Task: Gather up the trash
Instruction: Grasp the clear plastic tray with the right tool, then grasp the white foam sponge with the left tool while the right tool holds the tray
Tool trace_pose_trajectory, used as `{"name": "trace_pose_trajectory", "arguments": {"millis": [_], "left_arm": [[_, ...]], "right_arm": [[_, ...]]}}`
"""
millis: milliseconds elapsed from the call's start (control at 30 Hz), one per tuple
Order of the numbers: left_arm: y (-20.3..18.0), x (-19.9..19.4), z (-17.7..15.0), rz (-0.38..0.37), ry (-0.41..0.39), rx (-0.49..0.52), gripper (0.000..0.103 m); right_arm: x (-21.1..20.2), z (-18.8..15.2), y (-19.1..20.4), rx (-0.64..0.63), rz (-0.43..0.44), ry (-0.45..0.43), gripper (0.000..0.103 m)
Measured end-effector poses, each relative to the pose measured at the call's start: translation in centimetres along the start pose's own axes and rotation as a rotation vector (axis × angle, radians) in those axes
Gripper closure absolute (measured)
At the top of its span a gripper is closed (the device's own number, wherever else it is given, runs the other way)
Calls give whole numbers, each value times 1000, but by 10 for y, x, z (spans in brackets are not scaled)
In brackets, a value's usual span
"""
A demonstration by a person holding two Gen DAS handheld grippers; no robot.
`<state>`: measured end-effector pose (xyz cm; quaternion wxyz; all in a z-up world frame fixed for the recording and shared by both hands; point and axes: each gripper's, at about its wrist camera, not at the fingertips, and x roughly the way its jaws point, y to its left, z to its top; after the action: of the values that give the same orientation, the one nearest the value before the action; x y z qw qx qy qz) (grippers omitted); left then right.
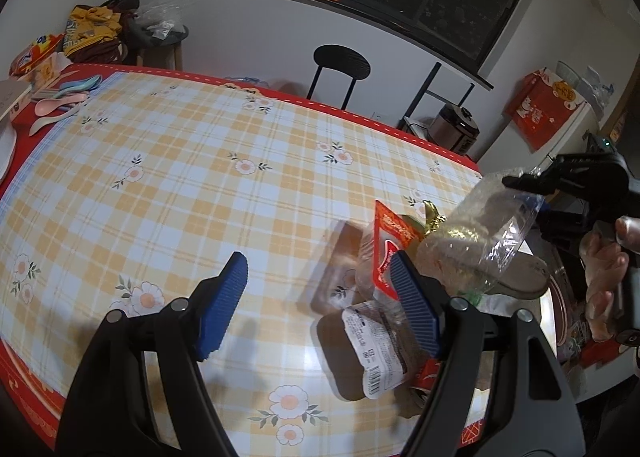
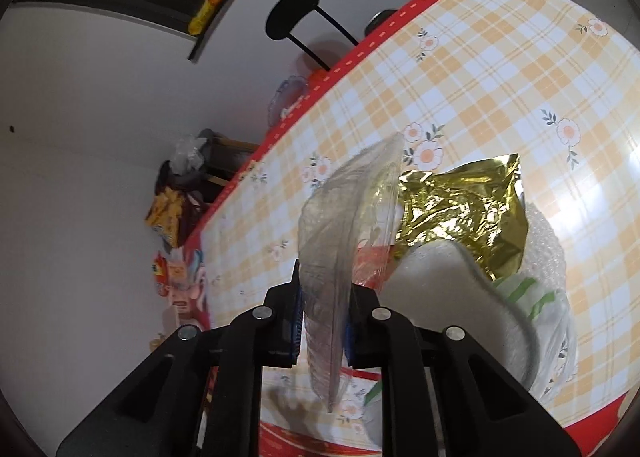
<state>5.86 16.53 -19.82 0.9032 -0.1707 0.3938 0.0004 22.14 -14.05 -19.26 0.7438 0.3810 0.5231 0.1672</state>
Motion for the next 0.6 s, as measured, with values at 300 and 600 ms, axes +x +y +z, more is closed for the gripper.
{"name": "trace_pose_trajectory", "arguments": {"millis": [300, 600], "left_arm": [[-13, 0, -1, -10, 9, 31, 30], [-30, -1, -4, -26, 27, 76, 30]], "right_arm": [[-46, -14, 13, -38, 130, -91, 86], [-141, -19, 6, -213, 35, -358, 86]]}}
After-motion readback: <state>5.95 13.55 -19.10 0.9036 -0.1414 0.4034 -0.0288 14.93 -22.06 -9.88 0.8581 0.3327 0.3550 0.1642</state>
